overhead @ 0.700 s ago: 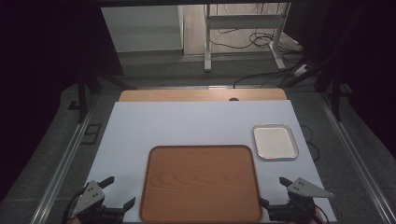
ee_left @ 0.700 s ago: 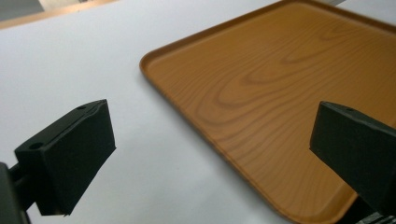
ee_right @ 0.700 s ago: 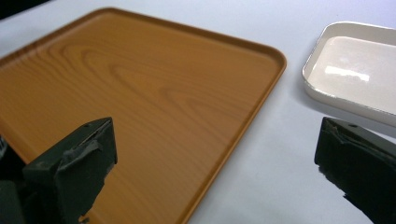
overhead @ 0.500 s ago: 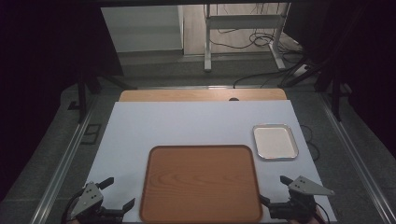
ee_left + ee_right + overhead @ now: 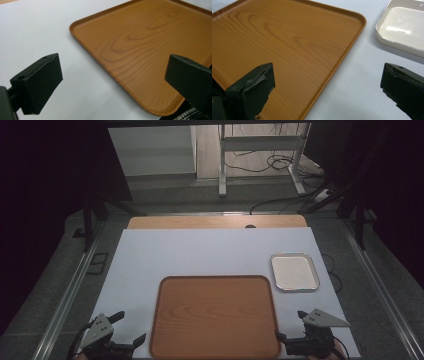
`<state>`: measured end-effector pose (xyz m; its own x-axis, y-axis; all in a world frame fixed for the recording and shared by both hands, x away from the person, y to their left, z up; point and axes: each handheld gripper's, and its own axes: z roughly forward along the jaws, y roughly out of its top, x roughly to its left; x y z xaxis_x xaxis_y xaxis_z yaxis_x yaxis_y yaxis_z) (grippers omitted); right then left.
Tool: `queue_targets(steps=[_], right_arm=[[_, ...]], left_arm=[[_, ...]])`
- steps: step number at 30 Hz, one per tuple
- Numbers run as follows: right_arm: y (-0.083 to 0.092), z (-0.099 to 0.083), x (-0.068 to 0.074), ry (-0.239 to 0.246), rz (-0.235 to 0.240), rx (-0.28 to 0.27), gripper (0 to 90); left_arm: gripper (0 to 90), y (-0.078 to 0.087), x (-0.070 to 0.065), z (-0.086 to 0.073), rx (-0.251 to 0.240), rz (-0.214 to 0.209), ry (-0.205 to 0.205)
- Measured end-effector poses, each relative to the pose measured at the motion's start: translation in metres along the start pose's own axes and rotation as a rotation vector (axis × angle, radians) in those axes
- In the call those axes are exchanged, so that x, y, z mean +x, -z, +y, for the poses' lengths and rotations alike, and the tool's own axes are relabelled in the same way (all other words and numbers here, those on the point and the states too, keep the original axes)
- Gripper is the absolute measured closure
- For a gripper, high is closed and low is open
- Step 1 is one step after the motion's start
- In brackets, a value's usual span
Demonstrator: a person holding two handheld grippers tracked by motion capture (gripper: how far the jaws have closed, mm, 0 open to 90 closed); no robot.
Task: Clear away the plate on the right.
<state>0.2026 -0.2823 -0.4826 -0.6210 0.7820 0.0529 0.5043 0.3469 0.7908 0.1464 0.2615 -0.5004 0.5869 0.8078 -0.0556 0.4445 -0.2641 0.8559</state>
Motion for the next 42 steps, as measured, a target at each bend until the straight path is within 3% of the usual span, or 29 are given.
queue_targets(steps=[11,23,42], right_arm=[[-0.001,0.002,0.000,0.006,-0.017,-0.009,0.0],[-0.003,0.010,-0.016,-0.034,-0.065,-0.062,0.0],[-0.019,0.019,-0.031,-0.047,-0.067,-0.058,0.0]], left_arm=[[1.4,-0.002,-0.003,0.001,0.015,0.005,-0.033],[1.3,-0.002,-0.003,0.001,0.016,0.010,-0.034],[1.3,-0.003,-0.004,0.002,0.017,0.016,-0.039]])
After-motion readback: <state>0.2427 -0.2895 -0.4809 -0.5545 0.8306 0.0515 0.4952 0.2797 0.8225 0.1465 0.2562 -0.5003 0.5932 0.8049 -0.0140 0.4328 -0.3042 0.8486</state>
